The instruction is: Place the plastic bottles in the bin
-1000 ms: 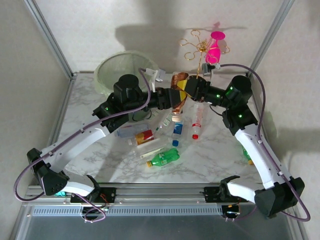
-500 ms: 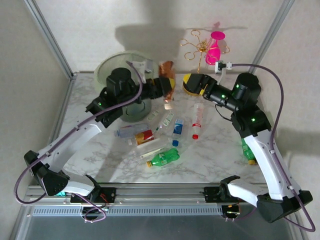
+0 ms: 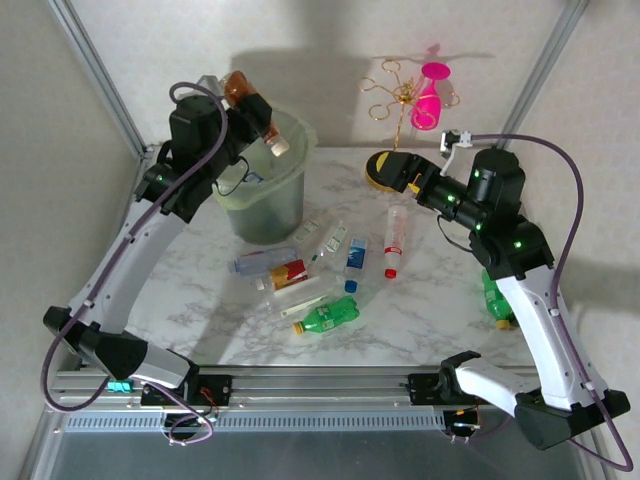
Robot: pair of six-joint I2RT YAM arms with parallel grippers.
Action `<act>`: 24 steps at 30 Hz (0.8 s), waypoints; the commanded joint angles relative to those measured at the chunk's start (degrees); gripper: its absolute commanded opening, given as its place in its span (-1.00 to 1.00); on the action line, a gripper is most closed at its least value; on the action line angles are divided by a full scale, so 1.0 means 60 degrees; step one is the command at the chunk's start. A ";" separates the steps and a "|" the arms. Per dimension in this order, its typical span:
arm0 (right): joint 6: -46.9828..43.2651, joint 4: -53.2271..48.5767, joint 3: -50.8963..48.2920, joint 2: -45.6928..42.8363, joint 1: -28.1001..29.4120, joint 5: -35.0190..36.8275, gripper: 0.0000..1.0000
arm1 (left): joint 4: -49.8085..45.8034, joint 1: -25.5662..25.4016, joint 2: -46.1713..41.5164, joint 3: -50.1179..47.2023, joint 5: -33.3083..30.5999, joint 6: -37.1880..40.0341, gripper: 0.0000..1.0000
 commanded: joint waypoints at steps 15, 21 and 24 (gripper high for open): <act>-0.0269 -0.0369 0.0138 -0.0050 0.0031 0.0155 0.97 | -0.1533 0.0424 0.2629 0.1207 -0.1837 -0.0165 -0.53; -0.0208 -0.0323 -0.0061 -0.0145 0.0014 0.0255 0.97 | -0.1635 0.0425 0.2991 0.0841 -0.1519 -0.1099 -0.50; -0.0201 -0.0322 -0.0139 -0.0178 0.0002 0.0333 0.97 | -0.1667 0.0439 0.3231 0.0851 -0.1381 -0.1283 -0.47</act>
